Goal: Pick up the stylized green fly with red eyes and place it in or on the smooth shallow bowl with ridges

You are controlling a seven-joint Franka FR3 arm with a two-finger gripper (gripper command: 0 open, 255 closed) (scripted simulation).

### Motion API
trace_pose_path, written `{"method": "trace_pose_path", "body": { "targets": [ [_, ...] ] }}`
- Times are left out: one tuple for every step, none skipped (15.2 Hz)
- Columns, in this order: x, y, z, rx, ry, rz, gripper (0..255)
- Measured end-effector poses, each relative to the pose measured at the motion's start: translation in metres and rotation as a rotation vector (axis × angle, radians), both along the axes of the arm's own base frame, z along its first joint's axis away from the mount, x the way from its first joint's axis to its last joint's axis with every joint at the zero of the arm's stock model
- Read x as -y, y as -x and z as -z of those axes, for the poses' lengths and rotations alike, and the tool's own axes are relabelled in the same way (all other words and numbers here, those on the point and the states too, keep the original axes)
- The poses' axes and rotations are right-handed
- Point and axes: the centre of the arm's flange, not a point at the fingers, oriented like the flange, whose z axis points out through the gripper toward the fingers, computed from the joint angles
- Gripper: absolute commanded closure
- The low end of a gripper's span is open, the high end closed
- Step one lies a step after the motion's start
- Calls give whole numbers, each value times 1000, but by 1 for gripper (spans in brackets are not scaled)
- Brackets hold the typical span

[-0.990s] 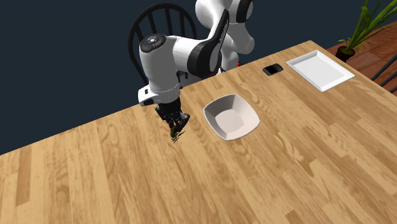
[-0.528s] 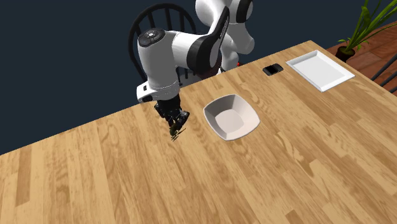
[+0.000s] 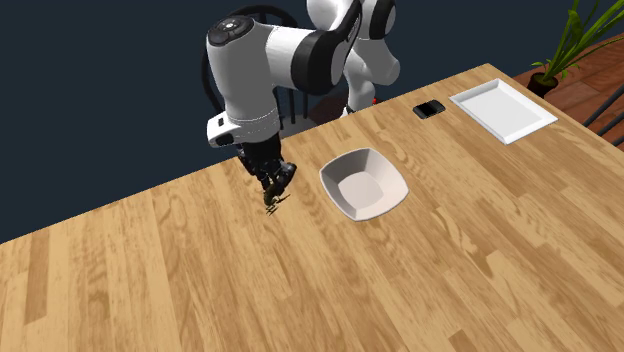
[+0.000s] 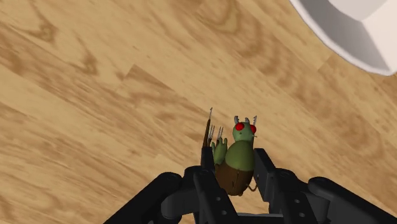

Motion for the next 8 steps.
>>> {"method": "trace_pose_path", "body": {
  "targets": [
    [-1,0,-4,0,0,0,255],
    [-1,0,-10,0,0,0,255],
    [0,1,-15,0,0,0,255],
    [-1,2,-21,0,0,0,255],
    [-1,1,-26,0,0,0,255],
    [-1,1,-31,0,0,0,255],
    [0,0,-37,0,0,0,255],
    [0,1,-41,0,0,0,255]
  ]
}}
